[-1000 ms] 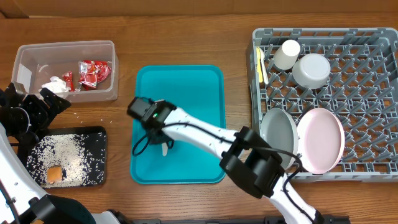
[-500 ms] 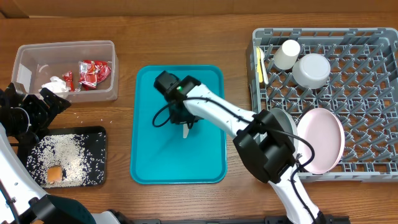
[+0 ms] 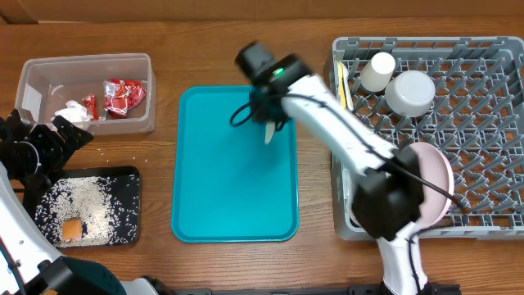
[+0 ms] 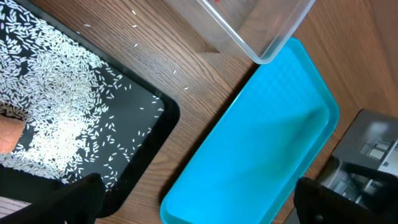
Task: Sort waste into correct bins and load items into the dishwasher rack
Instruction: 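Carry the knife to the rack's left edge and release it, then lift the right gripper out of the rack and move it right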
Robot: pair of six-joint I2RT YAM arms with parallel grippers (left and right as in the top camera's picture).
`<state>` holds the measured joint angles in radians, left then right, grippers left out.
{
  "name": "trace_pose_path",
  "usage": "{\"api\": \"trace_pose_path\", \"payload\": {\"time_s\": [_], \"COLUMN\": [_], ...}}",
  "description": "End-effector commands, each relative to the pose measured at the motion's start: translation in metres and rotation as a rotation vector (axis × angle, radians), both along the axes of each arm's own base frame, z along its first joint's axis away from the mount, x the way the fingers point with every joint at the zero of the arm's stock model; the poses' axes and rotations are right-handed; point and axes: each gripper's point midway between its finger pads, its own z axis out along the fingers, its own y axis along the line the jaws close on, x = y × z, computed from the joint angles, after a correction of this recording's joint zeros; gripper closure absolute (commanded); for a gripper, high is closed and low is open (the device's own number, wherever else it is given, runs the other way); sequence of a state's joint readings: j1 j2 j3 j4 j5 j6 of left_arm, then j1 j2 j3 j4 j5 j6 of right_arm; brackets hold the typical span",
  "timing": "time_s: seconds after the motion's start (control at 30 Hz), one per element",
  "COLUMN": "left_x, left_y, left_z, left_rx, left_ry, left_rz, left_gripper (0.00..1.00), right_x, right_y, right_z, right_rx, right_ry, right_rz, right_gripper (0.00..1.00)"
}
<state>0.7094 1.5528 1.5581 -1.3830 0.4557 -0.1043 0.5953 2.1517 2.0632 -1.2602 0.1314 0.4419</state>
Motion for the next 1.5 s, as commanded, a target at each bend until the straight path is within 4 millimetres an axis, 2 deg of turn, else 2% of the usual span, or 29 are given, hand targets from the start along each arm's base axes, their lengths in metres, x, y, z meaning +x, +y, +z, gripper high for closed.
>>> {"api": "trace_pose_path", "payload": {"time_s": [0.0, 0.07, 0.17, 0.27, 0.43, 0.63, 0.87, 1.03, 1.1, 1.17, 1.23, 1.4, 1.47], "left_x": [0.0, 0.0, 0.0, 0.0, 0.0, 0.0, 0.0, 0.0, 0.0, 0.0, 0.0, 0.0, 0.0], "left_y": [0.001, 0.001, 0.001, 0.001, 0.001, 0.001, 0.001, 0.001, 0.001, 0.001, 0.001, 0.001, 0.001], "left_z": [0.001, 0.001, 0.001, 0.001, 0.001, 0.001, 0.001, 0.001, 0.001, 0.001, 0.001, 0.001, 0.001], "left_rx": [-0.001, -0.001, -0.001, -0.001, -0.001, -0.001, -0.001, -0.001, -0.001, -0.001, -0.001, -0.001, -0.001], "left_ry": [-0.001, -0.001, -0.002, -0.002, -0.002, -0.002, -0.002, -0.002, -0.002, -0.001, -0.002, -0.001, -0.001], "left_rz": [0.01, 0.01, 0.01, 0.01, 0.01, 0.009, 0.01, 0.01, 0.009, 0.009, 0.01, 0.01, 0.01], "left_gripper": [0.0, 0.0, 0.0, 0.0, 0.0, 0.0, 0.0, 0.0, 0.0, 0.0, 0.0, 0.0, 0.0], "right_x": [0.022, 0.029, 0.04, 0.051, 0.064, 0.071, 0.072, 0.072, 0.072, 0.072, 0.073, 0.072, 0.069], "right_y": [-0.043, -0.068, -0.105, -0.142, -0.174, -0.184, -0.183, -0.184, -0.184, -0.185, -0.185, -0.185, -0.186], "right_z": [0.078, 0.094, 0.104, 0.099, 0.082, 0.055, 0.025, 0.023, 0.022, 0.022, 0.023, 0.023, 0.027], "right_rx": [0.008, 0.004, -0.019, -0.064, -0.077, -0.035, -0.048, -0.049, -0.05, -0.054, -0.056, -0.056, -0.053], "right_ry": [-0.182, -0.215, -0.237, -0.225, -0.192, -0.126, -0.054, -0.049, -0.048, -0.049, -0.05, -0.046, -0.041], "right_rz": [-0.012, -0.028, -0.058, -0.065, -0.051, -0.02, -0.017, -0.018, -0.019, -0.021, -0.022, -0.023, -0.033], "right_gripper": [0.96, 0.96, 0.96, 0.96, 0.96, 0.94, 0.89, 0.77, 0.64, 0.57, 0.39, 0.35, 0.29]}}
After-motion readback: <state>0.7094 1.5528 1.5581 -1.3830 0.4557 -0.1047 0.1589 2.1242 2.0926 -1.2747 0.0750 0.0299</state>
